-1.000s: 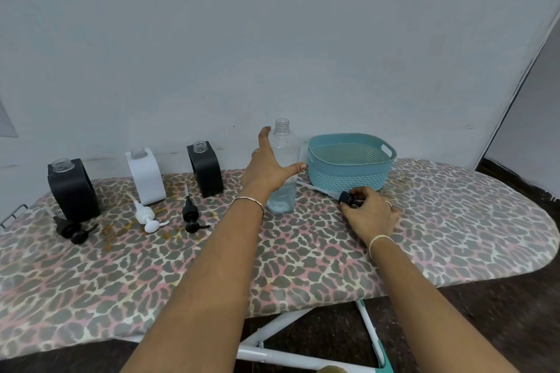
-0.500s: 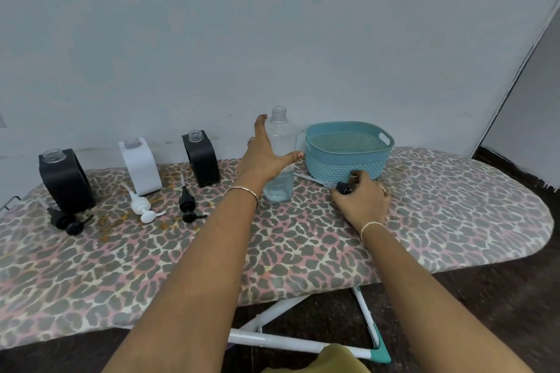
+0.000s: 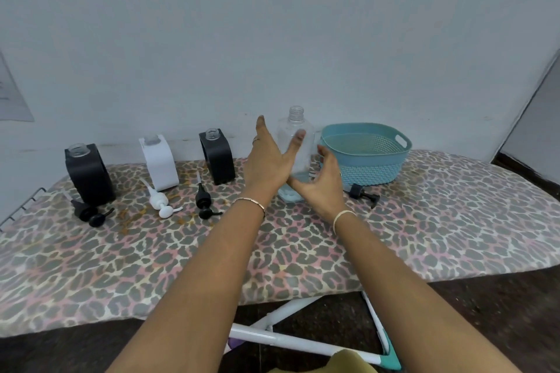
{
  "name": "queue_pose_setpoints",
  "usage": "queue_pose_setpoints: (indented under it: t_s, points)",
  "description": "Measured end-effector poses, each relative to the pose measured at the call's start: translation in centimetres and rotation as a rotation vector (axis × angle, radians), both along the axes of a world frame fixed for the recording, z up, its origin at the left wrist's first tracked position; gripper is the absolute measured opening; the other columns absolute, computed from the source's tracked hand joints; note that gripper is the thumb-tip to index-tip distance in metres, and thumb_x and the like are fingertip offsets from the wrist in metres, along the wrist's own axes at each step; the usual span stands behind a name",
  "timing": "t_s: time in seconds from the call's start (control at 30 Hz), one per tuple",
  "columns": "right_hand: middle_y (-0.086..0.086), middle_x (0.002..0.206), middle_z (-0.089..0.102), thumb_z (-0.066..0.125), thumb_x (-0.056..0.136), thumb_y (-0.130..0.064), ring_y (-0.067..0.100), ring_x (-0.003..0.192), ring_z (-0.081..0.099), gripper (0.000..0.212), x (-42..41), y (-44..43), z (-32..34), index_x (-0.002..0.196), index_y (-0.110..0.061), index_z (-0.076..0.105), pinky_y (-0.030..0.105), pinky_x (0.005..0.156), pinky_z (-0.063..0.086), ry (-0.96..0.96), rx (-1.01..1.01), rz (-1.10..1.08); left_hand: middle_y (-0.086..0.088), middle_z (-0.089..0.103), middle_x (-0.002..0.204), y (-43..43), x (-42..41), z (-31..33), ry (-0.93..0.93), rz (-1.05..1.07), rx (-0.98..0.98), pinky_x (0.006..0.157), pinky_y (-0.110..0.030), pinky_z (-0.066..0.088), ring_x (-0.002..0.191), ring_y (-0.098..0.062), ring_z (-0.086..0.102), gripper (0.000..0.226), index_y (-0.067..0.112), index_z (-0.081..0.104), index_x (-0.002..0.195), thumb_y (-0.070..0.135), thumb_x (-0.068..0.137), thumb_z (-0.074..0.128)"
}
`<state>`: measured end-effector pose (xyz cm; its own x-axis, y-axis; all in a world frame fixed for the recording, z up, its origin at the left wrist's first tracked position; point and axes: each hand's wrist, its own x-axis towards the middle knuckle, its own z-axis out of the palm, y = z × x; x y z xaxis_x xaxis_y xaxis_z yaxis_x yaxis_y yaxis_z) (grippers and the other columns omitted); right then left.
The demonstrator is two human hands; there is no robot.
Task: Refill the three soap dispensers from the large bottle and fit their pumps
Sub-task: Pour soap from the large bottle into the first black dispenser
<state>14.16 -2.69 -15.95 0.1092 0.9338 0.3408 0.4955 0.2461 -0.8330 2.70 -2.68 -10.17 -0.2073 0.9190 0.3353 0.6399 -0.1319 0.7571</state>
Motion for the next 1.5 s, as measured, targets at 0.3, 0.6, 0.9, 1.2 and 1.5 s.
queue_pose_setpoints:
  t_s: [0.3, 0.6, 0.9, 1.2, 1.5]
  points:
    - [-0.01, 0.12, 0.047, 0.089, 0.058, -0.032, 0.008, 0.105, 0.047, 0.094, -3.7, 2.2, 0.3, 0.135, -0.019, 0.036, 0.023, 0.088, 0.039, 0.229, 0.031, -0.069, -0.013, 0.035, 0.146, 1.8, -8.3, -1.6, 0.085, 0.472, 0.058, 0.109, -0.04, 0.034, 0.135, -0.031, 0.03, 0.084, 0.005, 0.026, 0.144, 0.038, 0.081, 0.071]
    - [-0.001, 0.125, 0.056, 0.089, 0.059, -0.035, 0.017, 0.112, 0.054, 0.087, -4.9, 3.1, -0.2, 0.131, -0.02, 0.043, 0.023, 0.089, 0.04, 0.285, 0.069, -0.226, -0.012, 0.04, 0.143, 4.1, -10.3, -2.7, -0.03, 0.419, -0.144, 0.1, -0.043, 0.042, 0.133, -0.028, 0.038, 0.11, 0.007, 0.023, 0.145, 0.052, 0.065, 0.082]
    - [0.002, 0.122, 0.058, 0.088, 0.061, -0.032, 0.017, 0.109, 0.053, 0.081, -5.1, 3.0, 0.0, 0.13, -0.017, 0.047, 0.021, 0.087, 0.037, 0.292, 0.063, -0.269, -0.006, 0.058, 0.119, 4.8, -9.1, -2.7, -0.16, 0.448, -0.161, 0.076, -0.035, 0.051, 0.103, -0.027, 0.059, 0.069, 0.013, 0.041, 0.129, 0.027, 0.07, 0.074]
    - [0.003, 0.119, 0.062, 0.089, 0.058, -0.035, 0.021, 0.107, 0.058, 0.08, -4.3, 2.6, 0.4, 0.126, -0.016, 0.052, 0.03, 0.09, 0.047, 0.255, 0.037, -0.25, 0.003, 0.065, 0.105, 1.6, -6.7, -3.3, -0.155, 0.351, -0.083, 0.065, -0.026, 0.043, 0.081, -0.015, 0.054, 0.054, 0.025, 0.054, 0.122, 0.033, 0.072, 0.074]
    - [-0.001, 0.119, 0.062, 0.083, 0.063, -0.032, 0.021, 0.104, 0.059, 0.082, -0.8, 0.7, 2.5, 0.136, -0.024, 0.045, 0.031, 0.082, 0.048, -0.053, 0.105, -0.144, 0.011, 0.062, 0.095, -1.4, -4.4, -3.6, -0.131, 0.242, -0.054, 0.063, -0.024, 0.042, 0.079, -0.011, 0.055, 0.049, 0.029, 0.058, 0.116, 0.033, 0.07, 0.074]
